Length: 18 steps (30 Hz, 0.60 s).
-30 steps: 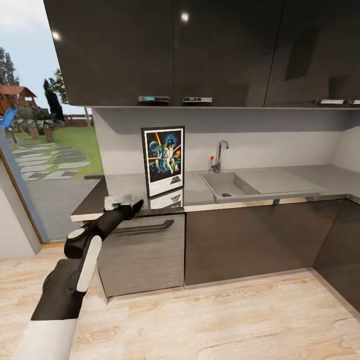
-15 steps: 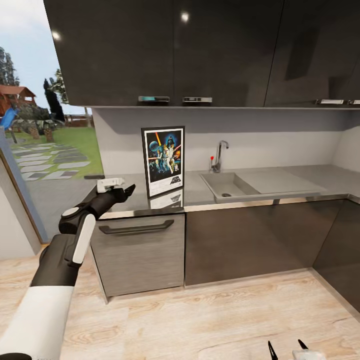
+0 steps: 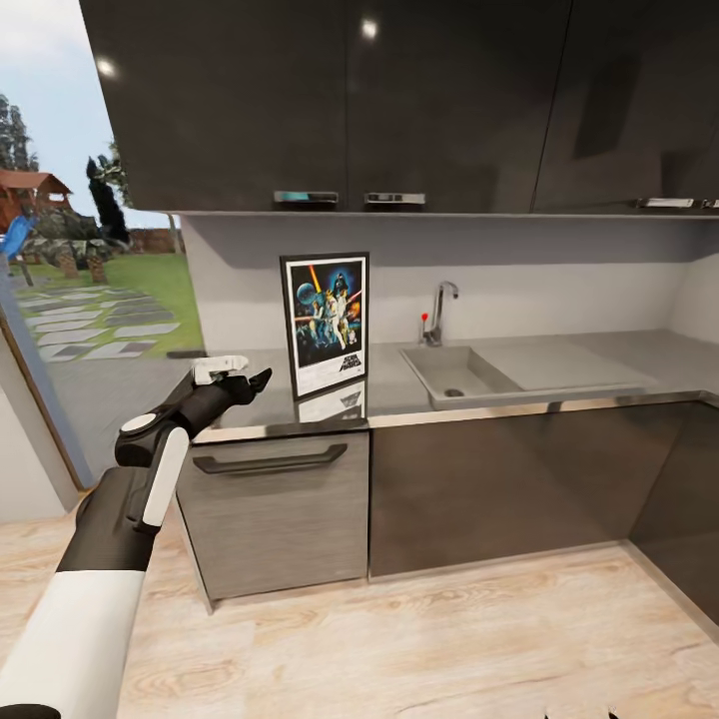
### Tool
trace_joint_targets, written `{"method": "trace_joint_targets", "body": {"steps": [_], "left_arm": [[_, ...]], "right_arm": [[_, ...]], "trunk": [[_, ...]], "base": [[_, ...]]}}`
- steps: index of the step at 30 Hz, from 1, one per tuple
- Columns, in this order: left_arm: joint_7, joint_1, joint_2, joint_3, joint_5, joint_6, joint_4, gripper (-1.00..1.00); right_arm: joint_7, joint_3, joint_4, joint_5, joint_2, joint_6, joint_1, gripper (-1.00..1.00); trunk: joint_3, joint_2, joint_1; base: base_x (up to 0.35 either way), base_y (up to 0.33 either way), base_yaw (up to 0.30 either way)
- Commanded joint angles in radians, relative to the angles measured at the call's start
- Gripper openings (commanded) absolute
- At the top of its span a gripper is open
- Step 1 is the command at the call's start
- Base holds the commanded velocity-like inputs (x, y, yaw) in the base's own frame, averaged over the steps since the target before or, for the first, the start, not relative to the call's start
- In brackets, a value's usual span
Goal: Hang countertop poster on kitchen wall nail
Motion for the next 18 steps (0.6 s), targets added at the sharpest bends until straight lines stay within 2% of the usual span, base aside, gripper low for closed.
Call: {"method": "trace_joint_targets", "body": {"steps": [1,12,18], "left_arm": [[-0.065,-0.001,0.000,0.002,0.004,0.007,0.000,1.00],[-0.109,-0.001,0.004,0.004,0.002,0.004,0.083,1.00],[-0.116,-0.001,0.033,0.005,0.001,0.004,0.092,1.00]], "right_arm": [[0.000,0.000,0.009,-0.006,0.000,0.000,0.002,1.00],[0.000,-0.001,0.015,-0.007,-0.001,0.000,0.003,1.00],[-0.002,-0.001,0.032,-0.007,-0.001,0.000,0.003,1.00]], "trunk": [[-0.001,0.000,0.001],[-0.001,0.000,0.001],[-0.001,0.000,0.001]], "base": [[0.311,0.000,0.000],[0.320,0.000,0.000],[0.163,0.000,0.000]]}}
